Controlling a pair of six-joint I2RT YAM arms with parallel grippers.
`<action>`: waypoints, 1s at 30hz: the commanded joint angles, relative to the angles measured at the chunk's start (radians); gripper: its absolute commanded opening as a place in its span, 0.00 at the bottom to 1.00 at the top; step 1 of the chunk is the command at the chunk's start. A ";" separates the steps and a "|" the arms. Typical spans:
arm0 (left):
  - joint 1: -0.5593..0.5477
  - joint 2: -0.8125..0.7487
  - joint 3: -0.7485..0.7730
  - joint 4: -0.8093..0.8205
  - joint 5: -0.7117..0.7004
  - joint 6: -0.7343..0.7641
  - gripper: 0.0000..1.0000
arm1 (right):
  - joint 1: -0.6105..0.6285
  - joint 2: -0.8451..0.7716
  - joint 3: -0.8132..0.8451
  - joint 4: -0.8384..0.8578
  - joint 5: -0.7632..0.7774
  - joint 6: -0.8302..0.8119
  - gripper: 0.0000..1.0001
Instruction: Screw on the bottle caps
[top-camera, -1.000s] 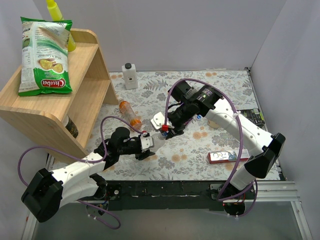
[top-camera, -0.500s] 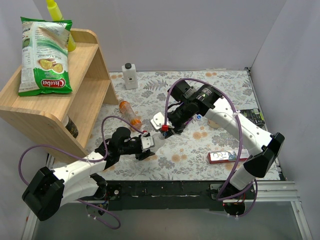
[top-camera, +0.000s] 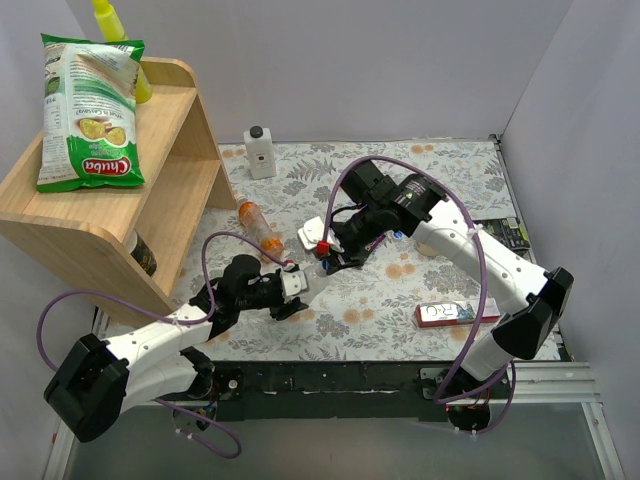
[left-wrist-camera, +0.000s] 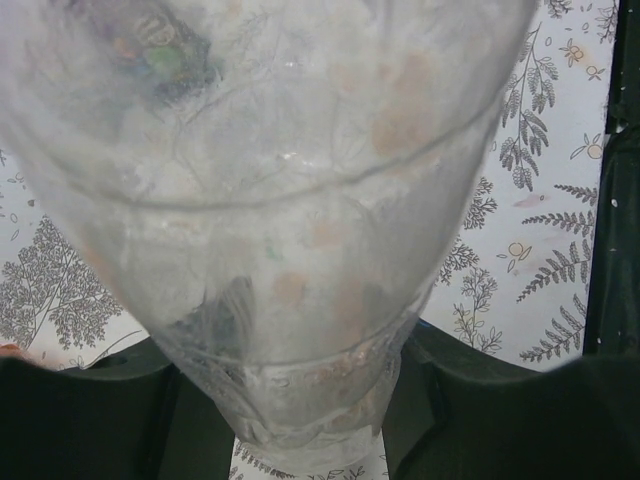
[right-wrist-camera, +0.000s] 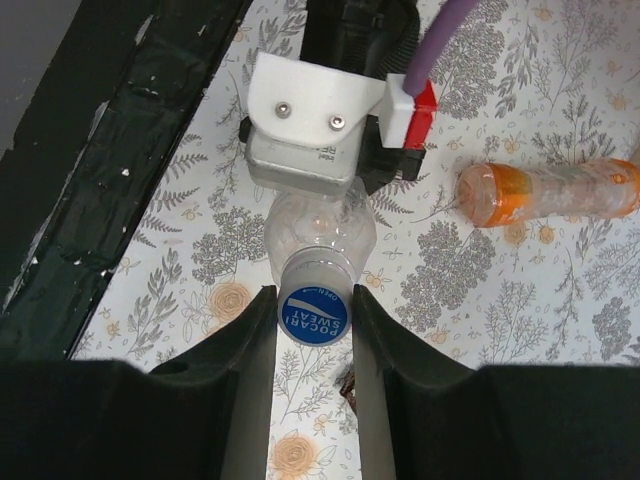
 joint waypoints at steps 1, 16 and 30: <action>-0.001 -0.041 0.009 0.187 -0.054 -0.055 0.00 | -0.010 0.003 -0.039 0.135 -0.031 0.241 0.24; -0.001 -0.006 0.016 0.245 -0.359 -0.196 0.00 | -0.109 0.205 0.005 0.253 0.131 1.069 0.15; 0.010 0.037 0.027 -0.058 -0.221 -0.008 0.00 | -0.228 0.115 0.292 0.074 -0.109 0.716 0.61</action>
